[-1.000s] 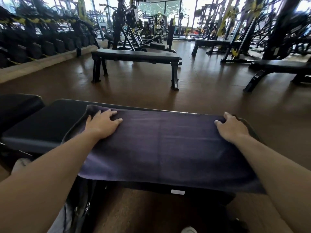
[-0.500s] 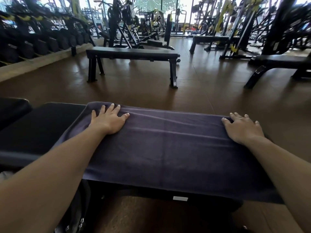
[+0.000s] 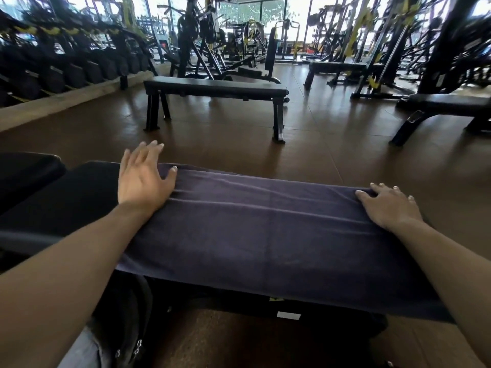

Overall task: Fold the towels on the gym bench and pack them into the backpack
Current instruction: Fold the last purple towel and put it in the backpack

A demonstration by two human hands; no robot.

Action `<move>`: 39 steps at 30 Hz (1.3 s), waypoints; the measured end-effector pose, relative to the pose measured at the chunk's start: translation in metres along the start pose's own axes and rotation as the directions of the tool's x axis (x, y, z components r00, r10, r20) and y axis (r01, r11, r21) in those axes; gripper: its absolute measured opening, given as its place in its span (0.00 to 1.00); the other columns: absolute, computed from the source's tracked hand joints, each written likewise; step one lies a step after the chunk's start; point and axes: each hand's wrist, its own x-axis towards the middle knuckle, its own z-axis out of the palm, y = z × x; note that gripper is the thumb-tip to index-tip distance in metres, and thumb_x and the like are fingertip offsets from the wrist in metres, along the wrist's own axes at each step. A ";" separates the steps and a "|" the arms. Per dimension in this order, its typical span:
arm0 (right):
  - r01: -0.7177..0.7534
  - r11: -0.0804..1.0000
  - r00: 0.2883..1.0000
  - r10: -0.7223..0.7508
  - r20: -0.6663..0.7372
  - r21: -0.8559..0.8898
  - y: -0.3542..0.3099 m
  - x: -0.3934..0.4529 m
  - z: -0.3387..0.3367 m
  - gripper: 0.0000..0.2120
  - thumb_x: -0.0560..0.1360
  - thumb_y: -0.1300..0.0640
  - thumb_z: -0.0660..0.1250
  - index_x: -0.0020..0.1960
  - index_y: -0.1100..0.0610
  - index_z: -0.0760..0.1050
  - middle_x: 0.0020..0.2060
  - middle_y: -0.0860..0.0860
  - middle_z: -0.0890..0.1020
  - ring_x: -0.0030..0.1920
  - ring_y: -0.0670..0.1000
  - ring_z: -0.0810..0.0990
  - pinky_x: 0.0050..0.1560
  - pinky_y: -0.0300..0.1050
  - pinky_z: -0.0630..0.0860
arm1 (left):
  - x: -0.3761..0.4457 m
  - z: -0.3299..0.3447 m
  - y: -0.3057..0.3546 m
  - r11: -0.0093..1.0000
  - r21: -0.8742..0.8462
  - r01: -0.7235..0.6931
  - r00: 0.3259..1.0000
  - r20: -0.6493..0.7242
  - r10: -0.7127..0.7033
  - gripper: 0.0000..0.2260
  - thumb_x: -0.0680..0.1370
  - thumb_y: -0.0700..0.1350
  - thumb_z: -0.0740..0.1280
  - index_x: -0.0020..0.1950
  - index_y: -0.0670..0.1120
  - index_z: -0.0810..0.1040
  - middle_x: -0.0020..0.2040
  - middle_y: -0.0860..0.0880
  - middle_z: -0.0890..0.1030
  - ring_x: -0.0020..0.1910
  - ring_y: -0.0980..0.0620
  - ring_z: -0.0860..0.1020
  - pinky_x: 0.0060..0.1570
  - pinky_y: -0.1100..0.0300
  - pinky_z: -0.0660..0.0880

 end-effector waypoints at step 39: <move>-0.275 0.148 0.959 0.108 0.261 0.950 0.039 -0.082 -0.073 0.14 0.84 0.64 0.53 0.65 0.59 0.72 0.42 0.53 0.74 0.37 0.49 0.78 0.25 0.32 0.74 | -0.193 -0.007 0.341 0.464 -0.883 -0.065 0.895 0.154 0.418 0.17 0.81 0.47 0.67 0.33 0.55 0.69 0.29 0.58 0.71 0.28 0.62 0.71 0.31 0.72 0.65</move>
